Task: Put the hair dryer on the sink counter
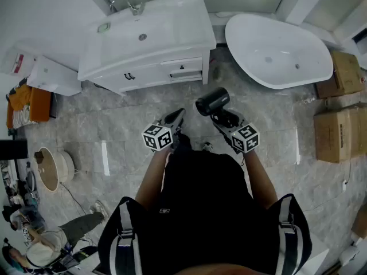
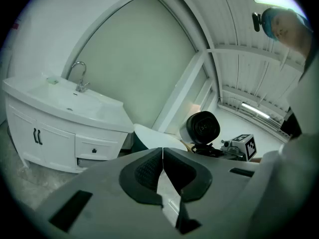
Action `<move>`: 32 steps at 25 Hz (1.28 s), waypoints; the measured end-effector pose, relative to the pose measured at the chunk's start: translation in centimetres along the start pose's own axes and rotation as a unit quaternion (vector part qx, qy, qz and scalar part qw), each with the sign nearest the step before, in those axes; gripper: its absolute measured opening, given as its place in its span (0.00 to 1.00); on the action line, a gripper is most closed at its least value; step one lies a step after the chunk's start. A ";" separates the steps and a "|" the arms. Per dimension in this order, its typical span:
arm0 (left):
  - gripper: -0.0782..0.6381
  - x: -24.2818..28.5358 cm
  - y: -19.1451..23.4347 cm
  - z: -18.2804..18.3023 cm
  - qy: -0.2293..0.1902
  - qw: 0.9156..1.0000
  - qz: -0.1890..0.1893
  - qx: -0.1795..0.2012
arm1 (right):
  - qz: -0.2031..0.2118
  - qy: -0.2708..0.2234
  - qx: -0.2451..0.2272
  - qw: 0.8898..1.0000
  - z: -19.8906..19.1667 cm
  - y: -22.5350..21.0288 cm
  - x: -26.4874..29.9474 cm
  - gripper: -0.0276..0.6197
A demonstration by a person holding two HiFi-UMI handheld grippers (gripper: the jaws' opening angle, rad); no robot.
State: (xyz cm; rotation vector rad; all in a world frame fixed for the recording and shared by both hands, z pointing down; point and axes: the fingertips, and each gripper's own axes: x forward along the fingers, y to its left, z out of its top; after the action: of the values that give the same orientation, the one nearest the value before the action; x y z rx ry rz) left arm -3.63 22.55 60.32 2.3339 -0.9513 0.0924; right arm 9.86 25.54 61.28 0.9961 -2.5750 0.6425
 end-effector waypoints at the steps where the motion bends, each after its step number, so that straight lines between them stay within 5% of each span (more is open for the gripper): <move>1: 0.13 0.1 -0.2 -0.1 0.000 1.000 -0.001 0.000 | 0.000 0.002 -0.002 1.000 -0.1 -0.1 -0.1 0.50; 32: 0.13 -1.0 2.0 0.1 -0.002 1.000 0.019 -0.014 | 0.004 0.006 0.007 1.000 0.7 -0.7 1.5 0.50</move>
State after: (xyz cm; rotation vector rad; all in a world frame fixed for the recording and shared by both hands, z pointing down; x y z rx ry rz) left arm -5.72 21.99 60.94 2.2904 -0.9933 0.0901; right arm 9.24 23.90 61.55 0.9827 -2.5696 0.6664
